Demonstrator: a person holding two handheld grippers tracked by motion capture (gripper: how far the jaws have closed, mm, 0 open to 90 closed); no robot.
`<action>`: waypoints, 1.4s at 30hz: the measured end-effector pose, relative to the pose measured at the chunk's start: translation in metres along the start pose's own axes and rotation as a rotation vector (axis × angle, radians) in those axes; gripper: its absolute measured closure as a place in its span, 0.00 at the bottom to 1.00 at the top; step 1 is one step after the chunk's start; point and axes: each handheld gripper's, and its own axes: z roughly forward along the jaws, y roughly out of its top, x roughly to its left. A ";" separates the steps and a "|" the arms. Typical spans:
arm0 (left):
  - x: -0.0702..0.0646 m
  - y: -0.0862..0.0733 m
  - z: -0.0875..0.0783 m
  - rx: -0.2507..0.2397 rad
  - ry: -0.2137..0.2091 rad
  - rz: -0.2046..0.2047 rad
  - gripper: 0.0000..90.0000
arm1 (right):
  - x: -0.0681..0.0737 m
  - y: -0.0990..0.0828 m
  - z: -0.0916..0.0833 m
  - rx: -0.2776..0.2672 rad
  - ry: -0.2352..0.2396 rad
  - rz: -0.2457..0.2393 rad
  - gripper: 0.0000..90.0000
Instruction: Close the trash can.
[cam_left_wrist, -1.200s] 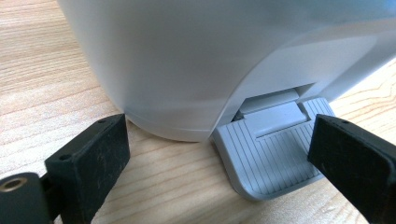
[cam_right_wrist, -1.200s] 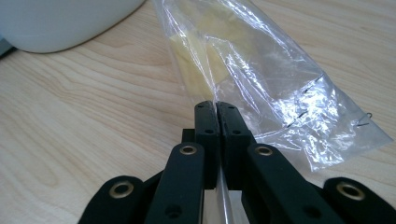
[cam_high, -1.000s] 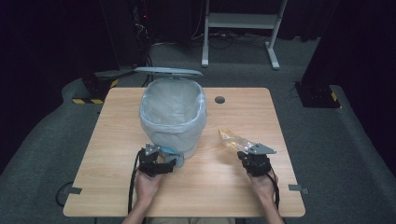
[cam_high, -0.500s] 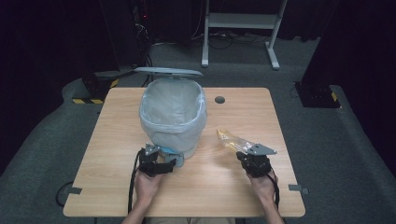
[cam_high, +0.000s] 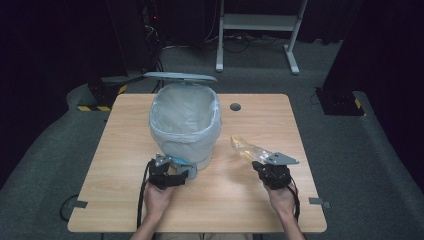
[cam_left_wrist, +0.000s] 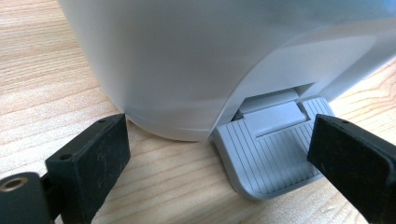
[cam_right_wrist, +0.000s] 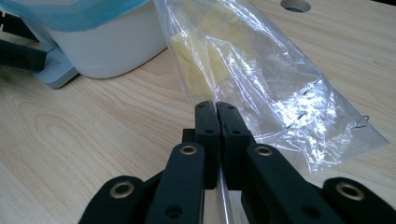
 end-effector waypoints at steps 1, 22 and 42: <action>0.000 0.000 0.000 0.000 0.000 0.000 0.06 | 0.001 0.001 0.000 0.001 0.002 -0.010 0.98; 0.000 0.000 0.000 0.000 0.000 0.000 0.07 | 0.009 0.024 -0.020 -0.039 0.059 -0.052 0.98; 0.000 0.000 0.000 0.000 0.000 0.001 0.07 | 0.011 0.048 -0.040 -0.070 0.081 -0.063 0.98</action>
